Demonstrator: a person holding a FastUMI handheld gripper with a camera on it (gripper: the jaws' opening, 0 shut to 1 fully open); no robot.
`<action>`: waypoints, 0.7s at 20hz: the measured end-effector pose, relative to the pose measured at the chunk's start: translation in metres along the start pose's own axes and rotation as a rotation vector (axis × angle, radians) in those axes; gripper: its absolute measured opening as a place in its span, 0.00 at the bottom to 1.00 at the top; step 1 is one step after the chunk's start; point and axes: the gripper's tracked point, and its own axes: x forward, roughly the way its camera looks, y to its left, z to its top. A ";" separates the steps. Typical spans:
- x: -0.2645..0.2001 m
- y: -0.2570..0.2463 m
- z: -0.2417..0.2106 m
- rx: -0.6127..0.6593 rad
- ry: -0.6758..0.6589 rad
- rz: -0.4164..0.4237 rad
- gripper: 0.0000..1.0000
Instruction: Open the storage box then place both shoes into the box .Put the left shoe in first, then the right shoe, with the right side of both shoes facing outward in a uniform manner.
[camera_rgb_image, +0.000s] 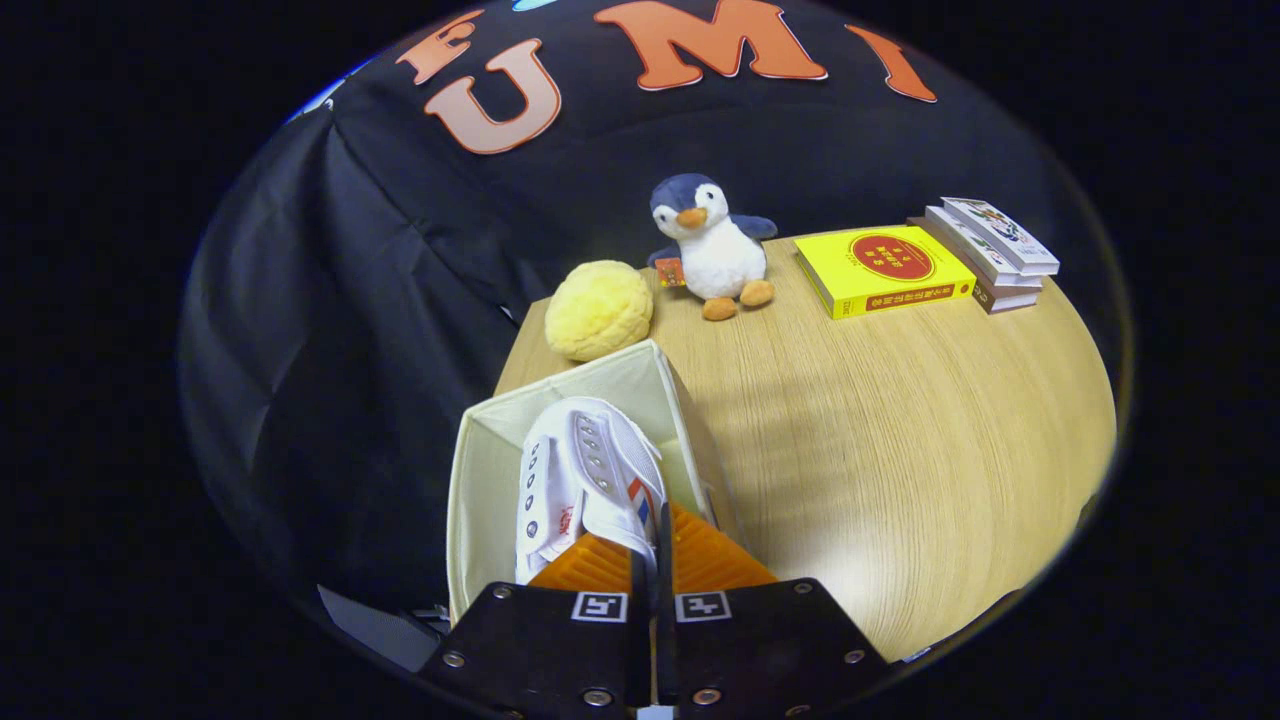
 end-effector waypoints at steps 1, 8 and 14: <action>0.004 0.000 -0.004 -0.005 0.009 -0.001 0.03; -0.016 0.029 0.006 -0.056 -0.052 0.162 0.21; -0.070 -0.003 0.054 -0.194 -0.256 0.172 0.43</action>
